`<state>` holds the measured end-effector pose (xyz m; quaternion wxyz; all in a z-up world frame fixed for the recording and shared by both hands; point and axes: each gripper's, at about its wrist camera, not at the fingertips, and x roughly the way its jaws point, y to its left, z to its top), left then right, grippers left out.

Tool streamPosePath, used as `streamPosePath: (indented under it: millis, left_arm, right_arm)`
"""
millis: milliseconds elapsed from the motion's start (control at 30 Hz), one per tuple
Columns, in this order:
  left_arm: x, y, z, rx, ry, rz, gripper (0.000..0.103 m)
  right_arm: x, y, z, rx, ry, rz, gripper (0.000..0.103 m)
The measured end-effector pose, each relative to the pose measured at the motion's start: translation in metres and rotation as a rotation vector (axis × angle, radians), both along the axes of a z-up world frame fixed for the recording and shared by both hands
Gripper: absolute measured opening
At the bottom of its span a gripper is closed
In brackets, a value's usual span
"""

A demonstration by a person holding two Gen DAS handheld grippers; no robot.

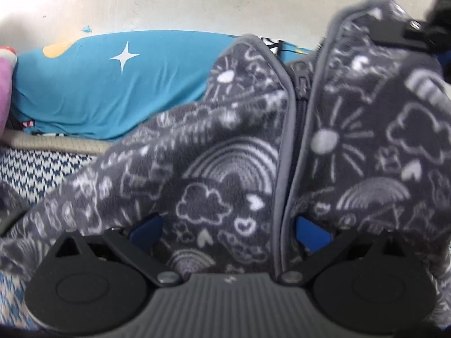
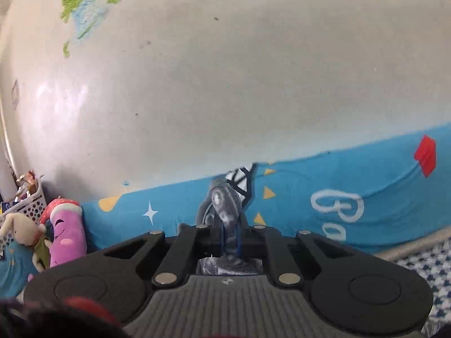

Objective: Fold clothes
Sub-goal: 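Lower the fleece onto the bed and open the right gripper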

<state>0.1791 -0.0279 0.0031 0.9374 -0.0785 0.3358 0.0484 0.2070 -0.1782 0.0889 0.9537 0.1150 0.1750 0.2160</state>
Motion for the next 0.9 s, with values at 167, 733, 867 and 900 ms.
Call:
streamPosePath:
  millis: [167, 733, 867, 900]
  left_arm:
    - [0.01, 0.005, -0.009, -0.025, 0.042, 0.021, 0.103]
    - [-0.023, -0.007, 0.038, -0.034, -0.022, -0.043, 0.103]
    - [-0.049, -0.009, 0.046, -0.001, -0.015, -0.063, 0.103]
    - [-0.056, -0.01, 0.047, 0.004, -0.015, -0.069, 0.103]
  right_arm:
    - [0.006, -0.009, -0.009, -0.003, 0.033, -0.045, 0.012]
    - [-0.032, -0.093, 0.004, 0.082, 0.089, -0.207, 0.017]
    - [-0.049, -0.108, 0.001, 0.061, 0.117, -0.243, 0.017]
    - [-0.053, -0.112, 0.0, 0.056, 0.124, -0.252, 0.017]
